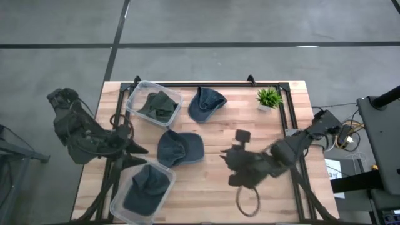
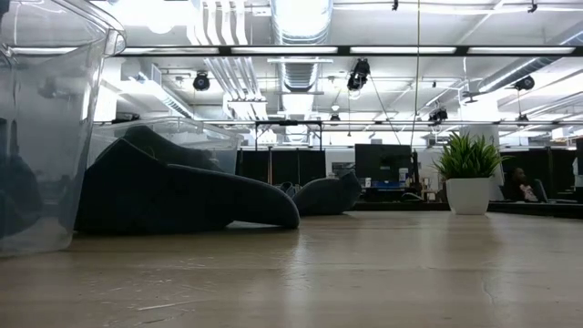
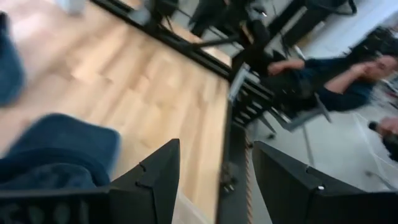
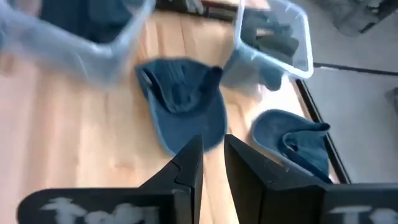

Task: Pick & Place hat
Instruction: Put the bottom dark blue cap into the bottom transparent bin

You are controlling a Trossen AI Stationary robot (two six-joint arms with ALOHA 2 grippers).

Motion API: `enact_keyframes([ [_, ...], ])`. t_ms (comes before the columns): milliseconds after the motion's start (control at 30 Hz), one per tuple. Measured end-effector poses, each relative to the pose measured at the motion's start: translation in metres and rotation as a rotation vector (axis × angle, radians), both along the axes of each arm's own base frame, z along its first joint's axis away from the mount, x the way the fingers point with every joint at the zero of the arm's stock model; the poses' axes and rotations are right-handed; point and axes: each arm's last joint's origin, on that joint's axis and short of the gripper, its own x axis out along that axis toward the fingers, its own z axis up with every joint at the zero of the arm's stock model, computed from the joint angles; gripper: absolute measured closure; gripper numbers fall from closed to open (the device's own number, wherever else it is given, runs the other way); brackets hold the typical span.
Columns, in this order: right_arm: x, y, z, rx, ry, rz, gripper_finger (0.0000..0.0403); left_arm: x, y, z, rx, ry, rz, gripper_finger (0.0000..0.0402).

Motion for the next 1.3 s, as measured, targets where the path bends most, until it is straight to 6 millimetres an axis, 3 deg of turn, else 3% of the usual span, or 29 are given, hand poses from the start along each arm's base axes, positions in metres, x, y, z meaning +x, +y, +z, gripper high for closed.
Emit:
enact_keyframes([
  [133, 0.017, -0.018, -0.019, 0.034, 0.097, 0.099, 0.0342, -0.002, 0.004, -0.006, 0.018, 0.031, 0.083, 0.0209],
  [333, 0.044, -0.031, -0.057, 0.170, 0.102, 0.439, 0.0342, -0.003, 0.008, -0.008, 0.024, 0.019, 0.202, 0.0209],
  [500, 0.054, -0.055, -0.078, 0.180, 0.105, 0.458, 0.0342, -0.002, 0.009, -0.008, 0.005, 0.004, 0.243, 0.0209],
  [633, 0.058, -0.068, -0.082, 0.171, 0.114, 0.473, 0.0337, -0.002, 0.010, -0.008, -0.012, -0.011, 0.279, 0.0209],
  [900, 0.078, -0.069, -0.087, 0.170, 0.043, 0.496, 0.0254, -0.001, 0.009, -0.008, -0.053, -0.009, 0.300, 0.0209],
  [1100, 0.108, -0.061, -0.121, 0.161, 0.132, 0.500, 0.0186, -0.001, 0.008, -0.009, -0.051, -0.006, 0.298, 0.0209],
  [1300, 0.134, -0.055, -0.144, 0.143, 0.196, 0.507, 0.0154, 0.001, 0.007, -0.018, -0.031, 0.015, 0.296, 0.0209],
])
